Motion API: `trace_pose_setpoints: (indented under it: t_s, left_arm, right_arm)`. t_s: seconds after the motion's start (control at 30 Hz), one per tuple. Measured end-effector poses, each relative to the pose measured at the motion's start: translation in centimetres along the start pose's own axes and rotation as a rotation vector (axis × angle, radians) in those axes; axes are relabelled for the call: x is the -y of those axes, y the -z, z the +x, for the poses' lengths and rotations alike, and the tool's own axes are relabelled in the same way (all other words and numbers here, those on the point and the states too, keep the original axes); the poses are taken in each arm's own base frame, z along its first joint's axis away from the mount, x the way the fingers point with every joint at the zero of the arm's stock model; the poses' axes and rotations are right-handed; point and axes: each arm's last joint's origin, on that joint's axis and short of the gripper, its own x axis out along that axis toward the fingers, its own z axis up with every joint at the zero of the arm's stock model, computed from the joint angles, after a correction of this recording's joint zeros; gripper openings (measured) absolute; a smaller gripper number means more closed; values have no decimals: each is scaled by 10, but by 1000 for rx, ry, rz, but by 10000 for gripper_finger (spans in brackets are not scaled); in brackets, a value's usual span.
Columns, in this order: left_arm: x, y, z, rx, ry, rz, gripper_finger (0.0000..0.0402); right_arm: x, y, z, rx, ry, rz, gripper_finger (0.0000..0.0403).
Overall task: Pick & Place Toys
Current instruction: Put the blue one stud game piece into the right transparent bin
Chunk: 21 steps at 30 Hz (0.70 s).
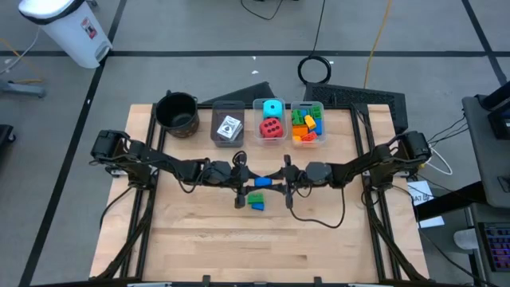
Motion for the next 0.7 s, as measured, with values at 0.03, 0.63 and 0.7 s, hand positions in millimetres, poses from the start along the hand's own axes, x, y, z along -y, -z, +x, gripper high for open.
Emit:
trace_pose_setpoints:
  t_s: [0.03,0.63,0.7]
  left_arm:
    - [0,0,0,-2,1,1,150]
    - [-9,-2,1,18,-65,5,177]
    - [-9,-2,1,17,-65,5,176]
  right_arm:
    - [0,0,0,-1,-9,0,72]
    - [23,-11,-41,18,79,121,68]
    - [27,-12,-52,44,138,121,68]
